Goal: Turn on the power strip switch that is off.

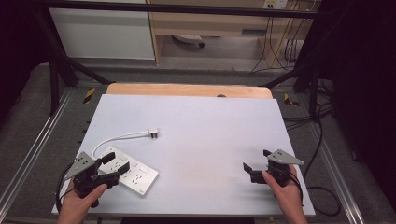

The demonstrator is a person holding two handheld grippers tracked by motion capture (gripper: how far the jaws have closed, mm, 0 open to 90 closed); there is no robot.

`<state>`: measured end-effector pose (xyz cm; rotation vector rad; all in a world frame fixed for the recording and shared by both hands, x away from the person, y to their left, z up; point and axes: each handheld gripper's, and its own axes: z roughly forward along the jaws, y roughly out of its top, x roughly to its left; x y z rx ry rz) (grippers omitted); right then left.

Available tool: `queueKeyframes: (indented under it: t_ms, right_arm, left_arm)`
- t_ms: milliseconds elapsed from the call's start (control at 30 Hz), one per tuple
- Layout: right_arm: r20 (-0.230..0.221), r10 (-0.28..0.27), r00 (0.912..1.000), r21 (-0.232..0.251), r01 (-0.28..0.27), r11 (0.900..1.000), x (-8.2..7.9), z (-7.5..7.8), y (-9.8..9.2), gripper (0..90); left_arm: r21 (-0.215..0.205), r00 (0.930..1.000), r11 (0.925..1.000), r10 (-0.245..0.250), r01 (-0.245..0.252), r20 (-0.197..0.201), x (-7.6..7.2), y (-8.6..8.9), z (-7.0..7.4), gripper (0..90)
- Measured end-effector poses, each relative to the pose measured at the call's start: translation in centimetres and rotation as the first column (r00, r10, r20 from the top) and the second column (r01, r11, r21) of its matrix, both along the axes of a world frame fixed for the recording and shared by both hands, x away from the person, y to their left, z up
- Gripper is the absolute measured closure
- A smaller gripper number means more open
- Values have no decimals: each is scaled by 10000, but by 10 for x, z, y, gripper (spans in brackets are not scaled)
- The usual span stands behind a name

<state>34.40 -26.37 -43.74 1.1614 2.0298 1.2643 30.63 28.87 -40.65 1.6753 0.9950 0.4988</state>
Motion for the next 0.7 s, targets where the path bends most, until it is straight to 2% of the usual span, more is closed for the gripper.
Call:
queueKeyframes:
  t_ms: [67, 100, 233, 567, 700]
  right_arm:
    - [-8, 6, 10000, -13, -6, 10000, 0, 0, 0, 27]
    - [4, 18, 10000, -33, -18, 10000, 0, 0, 0, 27]
    - [-3, -4, 10000, -23, 4, 10000, 0, 0, 0, 27]
    - [-71, 27, 10000, -51, -27, 10000, 1, -1, 1, 27]
    - [-75, -10, 10000, -7, 10, 10000, 0, -1, 1, 27]
  left_arm:
    - [118, 10000, 9999, 12, -12, 63, 1, -1, 0, 279]
    - [305, 10000, 9995, -36, 35, 33, 4, -2, -2, 288]
    - [339, 10000, 9994, -69, 71, -45, 12, -4, -5, 321]
    - [450, 9995, 9988, -177, 189, -265, 19, -9, -10, 381]
    - [666, 9991, 9973, -284, 305, -323, 23, -13, -12, 400]
